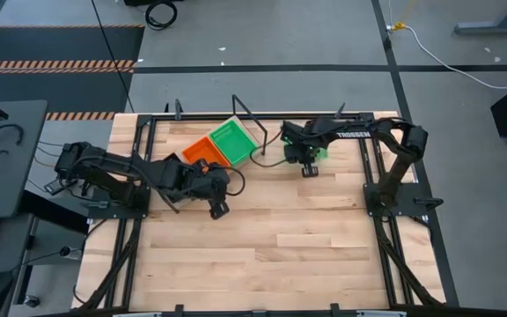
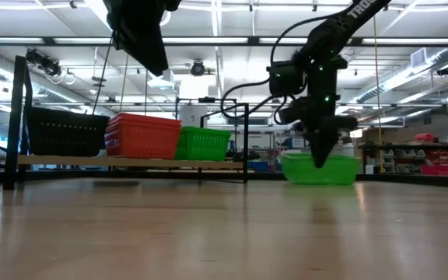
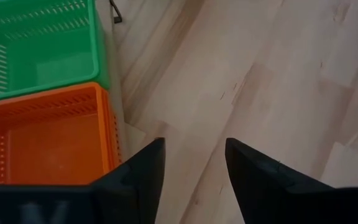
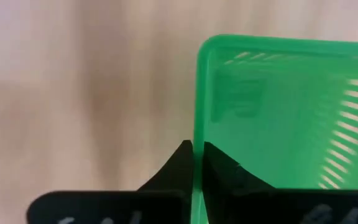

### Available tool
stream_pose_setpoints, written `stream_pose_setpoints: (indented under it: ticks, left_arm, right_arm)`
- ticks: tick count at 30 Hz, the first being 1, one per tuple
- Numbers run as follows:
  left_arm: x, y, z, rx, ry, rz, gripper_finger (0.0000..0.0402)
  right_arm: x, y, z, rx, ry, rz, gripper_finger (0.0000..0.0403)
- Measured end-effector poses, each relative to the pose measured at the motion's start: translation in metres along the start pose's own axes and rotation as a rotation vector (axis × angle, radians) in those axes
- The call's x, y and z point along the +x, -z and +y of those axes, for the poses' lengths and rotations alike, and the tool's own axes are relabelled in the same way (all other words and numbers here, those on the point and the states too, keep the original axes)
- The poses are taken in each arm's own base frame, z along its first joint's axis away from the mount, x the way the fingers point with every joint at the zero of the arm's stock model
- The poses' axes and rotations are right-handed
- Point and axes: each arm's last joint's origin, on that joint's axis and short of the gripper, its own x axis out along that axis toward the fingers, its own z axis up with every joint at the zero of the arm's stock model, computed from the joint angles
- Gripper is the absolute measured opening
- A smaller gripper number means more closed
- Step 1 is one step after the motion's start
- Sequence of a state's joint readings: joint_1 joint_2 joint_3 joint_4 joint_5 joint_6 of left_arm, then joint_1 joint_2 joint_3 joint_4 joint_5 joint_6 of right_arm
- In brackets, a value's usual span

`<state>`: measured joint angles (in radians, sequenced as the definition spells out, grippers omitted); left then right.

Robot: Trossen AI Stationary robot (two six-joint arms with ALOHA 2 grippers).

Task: Stack baskets on shelf by color
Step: Stack the green bin on top of the green bin on the shelf

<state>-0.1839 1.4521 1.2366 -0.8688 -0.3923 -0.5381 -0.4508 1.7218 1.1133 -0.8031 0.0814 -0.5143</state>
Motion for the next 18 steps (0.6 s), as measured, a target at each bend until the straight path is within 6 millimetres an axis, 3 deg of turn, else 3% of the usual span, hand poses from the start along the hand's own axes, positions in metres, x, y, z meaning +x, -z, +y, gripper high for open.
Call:
stream_pose_setpoints:
  ticks: [7,18]
  left_arm:
    - [0.0,0.0,0.0,0.0,-0.001,-0.001,0.0172]
    - [0.0,0.0,0.0,0.016,0.0,-0.001,0.0172]
  right_arm:
    - [-0.012,-0.001,0.037,-0.061,-0.18,0.038,0.0013]
    - [-0.061,-0.019,0.129,-0.424,-0.319,-0.205,0.0015]
